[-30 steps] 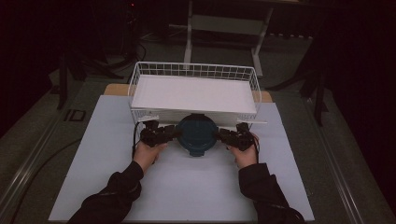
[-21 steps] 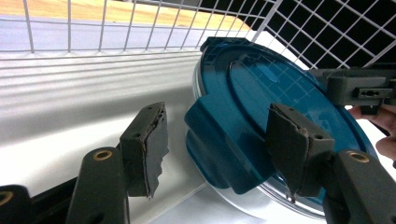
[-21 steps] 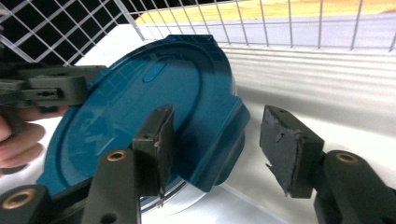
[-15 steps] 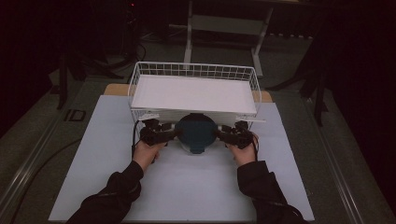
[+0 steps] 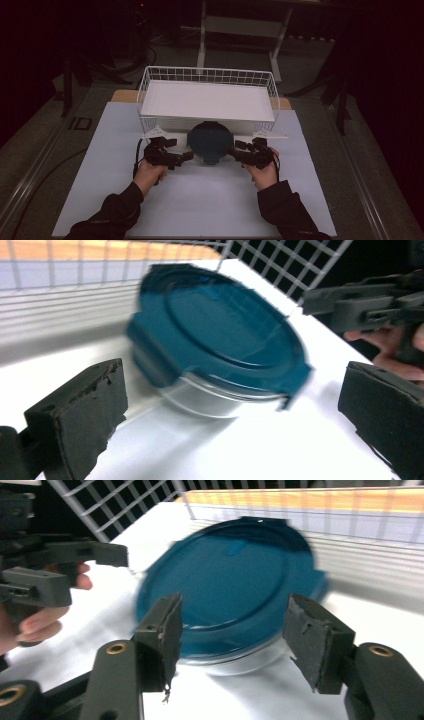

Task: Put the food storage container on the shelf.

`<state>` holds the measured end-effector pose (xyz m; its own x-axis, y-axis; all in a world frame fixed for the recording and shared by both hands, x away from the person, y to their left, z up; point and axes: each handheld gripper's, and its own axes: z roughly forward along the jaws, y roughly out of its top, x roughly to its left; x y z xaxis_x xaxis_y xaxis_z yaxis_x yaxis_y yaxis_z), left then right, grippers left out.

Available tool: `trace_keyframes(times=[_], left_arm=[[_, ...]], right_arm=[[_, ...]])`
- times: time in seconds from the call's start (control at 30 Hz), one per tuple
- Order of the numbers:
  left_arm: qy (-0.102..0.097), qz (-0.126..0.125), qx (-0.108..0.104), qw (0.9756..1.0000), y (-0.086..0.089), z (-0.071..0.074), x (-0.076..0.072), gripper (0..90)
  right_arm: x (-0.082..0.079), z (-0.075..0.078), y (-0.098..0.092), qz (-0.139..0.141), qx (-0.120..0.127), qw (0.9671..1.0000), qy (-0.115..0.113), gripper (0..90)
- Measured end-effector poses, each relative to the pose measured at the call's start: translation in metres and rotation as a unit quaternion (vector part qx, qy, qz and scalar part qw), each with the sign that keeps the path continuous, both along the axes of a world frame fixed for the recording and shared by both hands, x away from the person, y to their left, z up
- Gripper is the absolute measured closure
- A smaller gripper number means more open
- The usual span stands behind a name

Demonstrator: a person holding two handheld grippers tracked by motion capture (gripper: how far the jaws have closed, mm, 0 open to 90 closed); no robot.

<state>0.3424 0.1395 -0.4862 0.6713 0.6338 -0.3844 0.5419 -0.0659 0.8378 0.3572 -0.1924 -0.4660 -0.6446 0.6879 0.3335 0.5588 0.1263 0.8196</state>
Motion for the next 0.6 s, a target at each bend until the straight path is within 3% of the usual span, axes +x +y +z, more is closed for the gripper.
trace_keyframes(times=[0.13,0.27,0.43,0.6], left_arm=[[0.003,-0.013,-0.002,0.9999,-0.002,0.004,-0.011,0.0],[-0.005,-0.021,-0.003,0.9998,-0.002,0.007,-0.022,0.0],[-0.010,-0.019,0.003,0.9998,0.002,0.010,-0.033,0.0],[-0.013,-0.019,0.013,0.9996,0.006,0.008,-0.043,0.0]], right_arm=[[-0.014,0.003,0.006,0.017,0.004,0.9998,0.003,45.1],[-0.027,0.002,0.012,0.036,0.009,0.9993,0.010,55.9],[-0.042,-0.004,0.024,0.065,-0.004,0.9978,0.014,67.5],[-0.047,-0.012,0.034,0.079,-0.014,0.9965,0.024,81.9]])
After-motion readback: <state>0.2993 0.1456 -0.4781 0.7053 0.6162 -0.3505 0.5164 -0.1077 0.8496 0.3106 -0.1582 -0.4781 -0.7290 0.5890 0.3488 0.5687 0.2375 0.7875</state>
